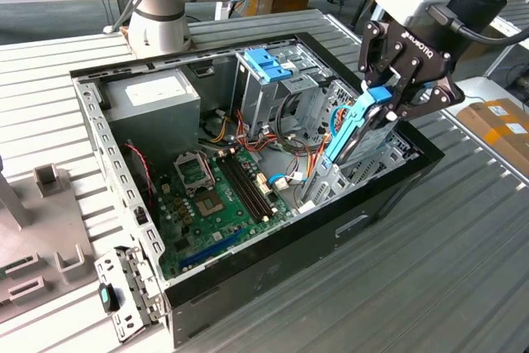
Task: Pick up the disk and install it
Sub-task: 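Insert the disk into the insertion slot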
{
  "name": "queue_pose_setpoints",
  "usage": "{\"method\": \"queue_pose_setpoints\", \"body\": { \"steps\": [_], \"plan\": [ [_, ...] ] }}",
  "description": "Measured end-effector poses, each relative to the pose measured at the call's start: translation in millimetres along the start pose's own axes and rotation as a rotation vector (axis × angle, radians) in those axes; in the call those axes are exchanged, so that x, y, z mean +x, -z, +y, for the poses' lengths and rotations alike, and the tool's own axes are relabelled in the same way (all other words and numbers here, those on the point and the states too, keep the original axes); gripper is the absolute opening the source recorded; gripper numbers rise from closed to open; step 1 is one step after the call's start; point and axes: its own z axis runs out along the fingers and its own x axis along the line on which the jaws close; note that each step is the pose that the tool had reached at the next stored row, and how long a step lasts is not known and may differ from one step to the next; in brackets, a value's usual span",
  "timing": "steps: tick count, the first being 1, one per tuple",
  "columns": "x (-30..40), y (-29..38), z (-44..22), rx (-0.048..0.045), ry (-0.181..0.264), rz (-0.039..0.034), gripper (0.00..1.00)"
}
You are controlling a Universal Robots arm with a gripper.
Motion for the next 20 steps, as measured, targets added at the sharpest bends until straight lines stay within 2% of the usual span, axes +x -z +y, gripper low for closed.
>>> {"method": "queue_pose_setpoints", "body": {
  "steps": [10,18,20],
  "plan": [
    [0.5,-7.7,-0.1,0.0000,0.000,0.0000,0.37],
    [0.5,-7.8,-0.1,0.0000,0.000,-0.0004,0.38],
    [0.5,-7.8,-0.1,0.0000,0.000,-0.0004,0.51]
  ]
}}
